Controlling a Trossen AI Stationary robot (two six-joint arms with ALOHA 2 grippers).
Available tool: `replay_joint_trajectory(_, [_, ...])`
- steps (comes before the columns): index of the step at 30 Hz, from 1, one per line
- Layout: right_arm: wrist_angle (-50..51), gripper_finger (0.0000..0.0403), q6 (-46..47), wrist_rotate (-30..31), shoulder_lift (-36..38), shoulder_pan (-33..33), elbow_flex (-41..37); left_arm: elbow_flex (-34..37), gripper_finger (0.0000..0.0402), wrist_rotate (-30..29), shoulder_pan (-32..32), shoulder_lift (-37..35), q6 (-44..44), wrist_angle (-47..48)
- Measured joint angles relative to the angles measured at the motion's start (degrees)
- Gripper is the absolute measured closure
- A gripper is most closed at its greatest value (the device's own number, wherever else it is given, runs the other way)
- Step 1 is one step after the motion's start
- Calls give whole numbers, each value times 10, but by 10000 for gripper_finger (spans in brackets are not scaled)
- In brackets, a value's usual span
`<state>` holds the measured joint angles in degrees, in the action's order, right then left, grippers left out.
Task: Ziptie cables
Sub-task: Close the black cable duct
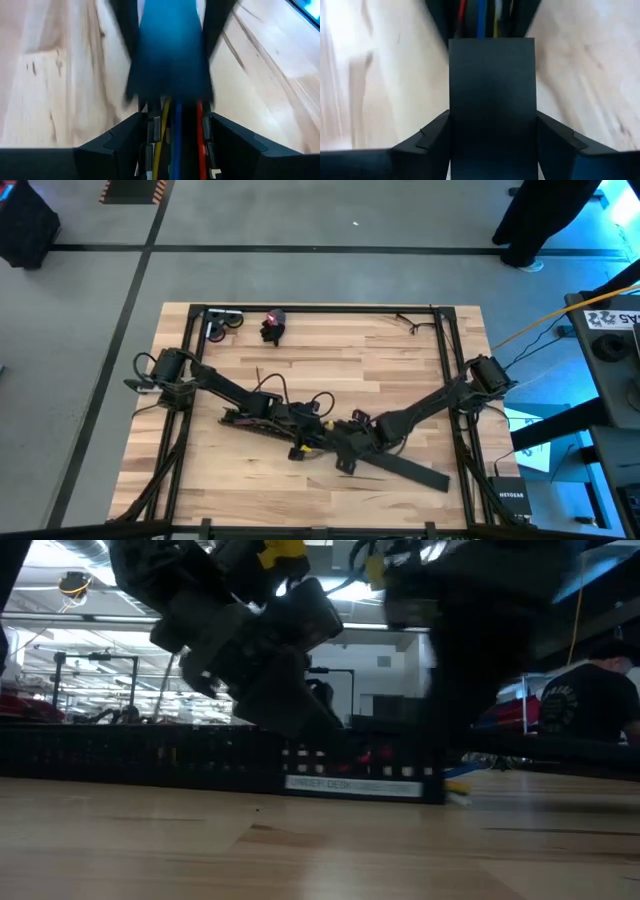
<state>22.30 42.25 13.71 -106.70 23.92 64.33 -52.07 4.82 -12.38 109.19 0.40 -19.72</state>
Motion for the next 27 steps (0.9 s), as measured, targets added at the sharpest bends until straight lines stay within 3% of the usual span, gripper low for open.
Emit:
replay_joint_trajectory(7, [-34,183,-51,-17,-2,-5,4,0,194,2,0,1,-2,0])
replay_joint_trajectory(13, [13,183,-22,-31,-10,-4,10,0,194,5,-1,1,-7,0])
replay_joint_trajectory(27, [-35,183,-51,-77,-28,-35,8,2,194,2,-3,0,-9,-4])
